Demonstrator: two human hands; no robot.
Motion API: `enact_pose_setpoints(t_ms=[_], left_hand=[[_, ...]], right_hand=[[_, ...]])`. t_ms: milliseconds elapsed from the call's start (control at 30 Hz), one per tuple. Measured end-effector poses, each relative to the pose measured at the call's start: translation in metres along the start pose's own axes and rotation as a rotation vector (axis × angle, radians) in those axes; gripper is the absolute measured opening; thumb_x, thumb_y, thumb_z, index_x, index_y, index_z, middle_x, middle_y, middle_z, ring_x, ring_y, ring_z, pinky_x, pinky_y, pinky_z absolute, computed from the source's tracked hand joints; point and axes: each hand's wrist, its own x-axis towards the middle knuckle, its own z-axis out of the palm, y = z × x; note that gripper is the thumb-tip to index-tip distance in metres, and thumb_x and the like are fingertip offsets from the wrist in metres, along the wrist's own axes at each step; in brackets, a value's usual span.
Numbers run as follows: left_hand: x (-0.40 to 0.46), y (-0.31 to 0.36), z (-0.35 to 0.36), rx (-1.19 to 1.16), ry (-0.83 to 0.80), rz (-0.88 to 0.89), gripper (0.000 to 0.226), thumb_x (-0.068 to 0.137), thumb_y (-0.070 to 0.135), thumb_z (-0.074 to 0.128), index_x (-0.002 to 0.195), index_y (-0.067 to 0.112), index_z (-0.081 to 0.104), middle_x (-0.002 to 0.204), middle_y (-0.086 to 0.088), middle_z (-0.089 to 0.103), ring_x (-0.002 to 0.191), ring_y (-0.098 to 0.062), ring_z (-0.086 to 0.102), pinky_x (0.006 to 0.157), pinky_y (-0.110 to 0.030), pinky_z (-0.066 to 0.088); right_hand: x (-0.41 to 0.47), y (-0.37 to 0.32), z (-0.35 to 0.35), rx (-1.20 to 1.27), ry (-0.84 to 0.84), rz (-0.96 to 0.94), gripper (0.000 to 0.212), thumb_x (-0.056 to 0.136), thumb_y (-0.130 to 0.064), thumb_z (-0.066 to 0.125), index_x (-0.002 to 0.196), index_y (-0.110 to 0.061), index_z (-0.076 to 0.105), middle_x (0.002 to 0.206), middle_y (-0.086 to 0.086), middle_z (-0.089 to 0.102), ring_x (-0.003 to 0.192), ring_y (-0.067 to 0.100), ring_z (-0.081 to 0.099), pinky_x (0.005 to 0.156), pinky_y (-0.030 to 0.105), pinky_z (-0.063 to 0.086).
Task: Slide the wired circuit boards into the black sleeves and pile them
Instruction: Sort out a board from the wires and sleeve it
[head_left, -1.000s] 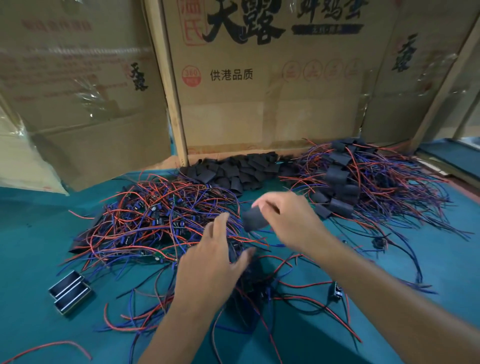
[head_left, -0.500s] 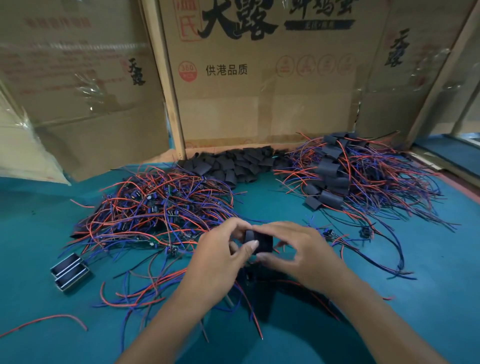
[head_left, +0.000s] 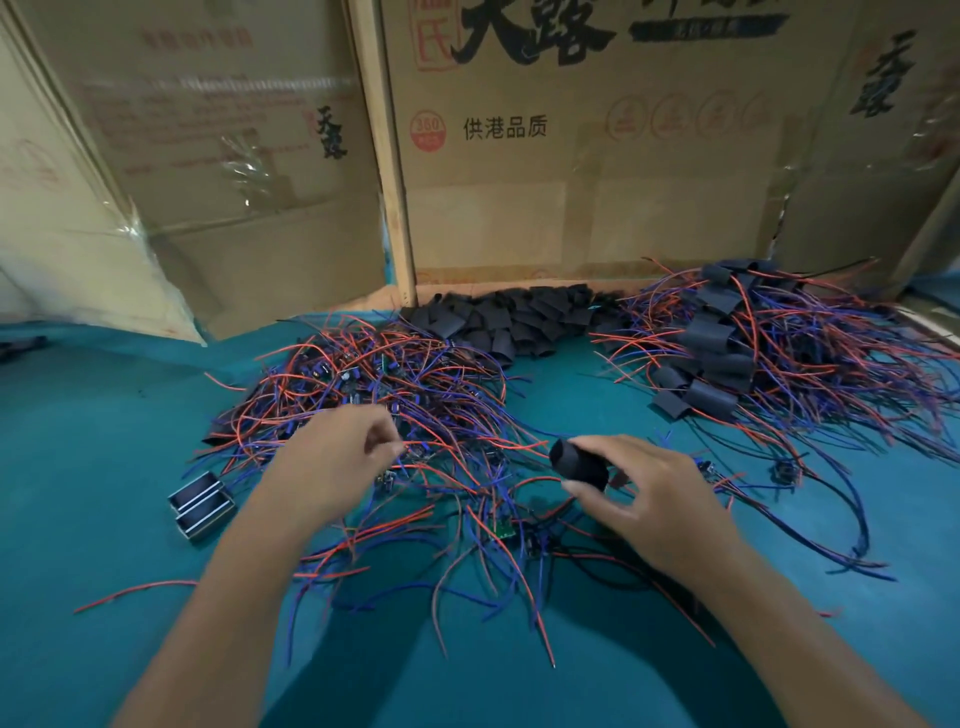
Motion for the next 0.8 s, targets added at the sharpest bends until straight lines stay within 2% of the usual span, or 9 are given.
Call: enact_pose_setpoints(t_ms=[133,200,267,400,500,567,667,800], left_hand=[[-0.002,-0.009,0.003,0.049,-0.17,-0.083,0.022,0.084,0.038,0.078,0.077,0.027,0.06,0.077,0.009,0.062,0.071,-0.009,0.059,0.063,-0.03,0.043],[-0.003,-0.008,0.005,0.032,-0.196,-0.108,0.026,0.081,0.035,0.081,0.086,0.026,0.057,0.079,0.007,0.063,0.072,-0.013,0.059,0.069,-0.033,0.048],[-0.004,-0.007,0.007,0.076,-0.17,-0.101,0.027,0.084,0.029,0.079,0.094,0.029,0.053,0.08,0.008,0.061,0.071,-0.014,0.057,0.073,-0.035,0.049],[-0.002,-0.007,0.01,0.089,-0.137,-0.091,0.022,0.09,0.025,0.073,0.099,0.03,0.054,0.088,0.007,0.052,0.073,-0.013,0.049,0.076,-0.034,0.046],[-0.002,-0.004,0.009,0.151,-0.111,-0.032,0.015,0.093,0.03,0.07,0.105,0.027,0.063,0.094,0.005,0.053,0.083,-0.017,0.053,0.082,-0.036,0.049],[-0.002,-0.002,0.006,0.17,-0.072,0.009,0.012,0.094,0.034,0.067,0.102,0.026,0.066,0.092,0.007,0.056,0.085,-0.017,0.056,0.08,-0.037,0.05],[-0.003,0.002,0.0,0.133,0.031,0.103,0.008,0.092,0.036,0.068,0.095,0.028,0.066,0.088,0.009,0.053,0.082,-0.015,0.054,0.077,-0.037,0.048],[-0.006,0.014,-0.012,-0.107,0.185,0.208,0.012,0.09,0.033,0.071,0.086,0.038,0.062,0.068,0.008,0.061,0.063,-0.008,0.054,0.063,-0.032,0.044]], right_hand=[[-0.001,0.0,0.004,0.013,-0.027,-0.004,0.041,0.084,-0.045,0.065,0.116,-0.021,0.066,0.108,-0.012,0.068,0.095,0.004,0.06,0.083,0.02,0.046],[-0.001,0.0,0.004,0.033,-0.036,-0.005,0.04,0.085,-0.047,0.064,0.116,-0.022,0.066,0.107,-0.015,0.067,0.092,-0.002,0.055,0.082,0.016,0.044],[-0.001,0.001,0.004,0.029,-0.034,-0.008,0.04,0.085,-0.047,0.064,0.116,-0.022,0.065,0.106,-0.015,0.066,0.089,-0.005,0.052,0.081,0.012,0.04],[-0.002,0.003,0.004,0.018,-0.027,0.002,0.041,0.085,-0.049,0.063,0.116,-0.023,0.065,0.105,-0.014,0.067,0.09,0.0,0.056,0.079,0.013,0.042],[-0.002,0.004,0.004,0.025,-0.03,0.005,0.039,0.087,-0.048,0.065,0.117,-0.024,0.064,0.107,-0.015,0.066,0.094,0.003,0.059,0.082,0.021,0.047],[-0.002,0.004,0.004,0.029,-0.024,0.01,0.039,0.087,-0.048,0.066,0.118,-0.024,0.064,0.108,-0.015,0.066,0.096,0.004,0.059,0.083,0.024,0.048],[-0.002,0.005,0.003,0.033,-0.007,0.021,0.041,0.086,-0.052,0.062,0.117,-0.025,0.064,0.106,-0.016,0.066,0.095,0.003,0.059,0.083,0.021,0.047],[0.0,0.005,0.002,0.062,0.026,0.051,0.04,0.085,-0.053,0.062,0.114,-0.025,0.066,0.101,-0.019,0.065,0.09,-0.003,0.058,0.078,0.011,0.044]])
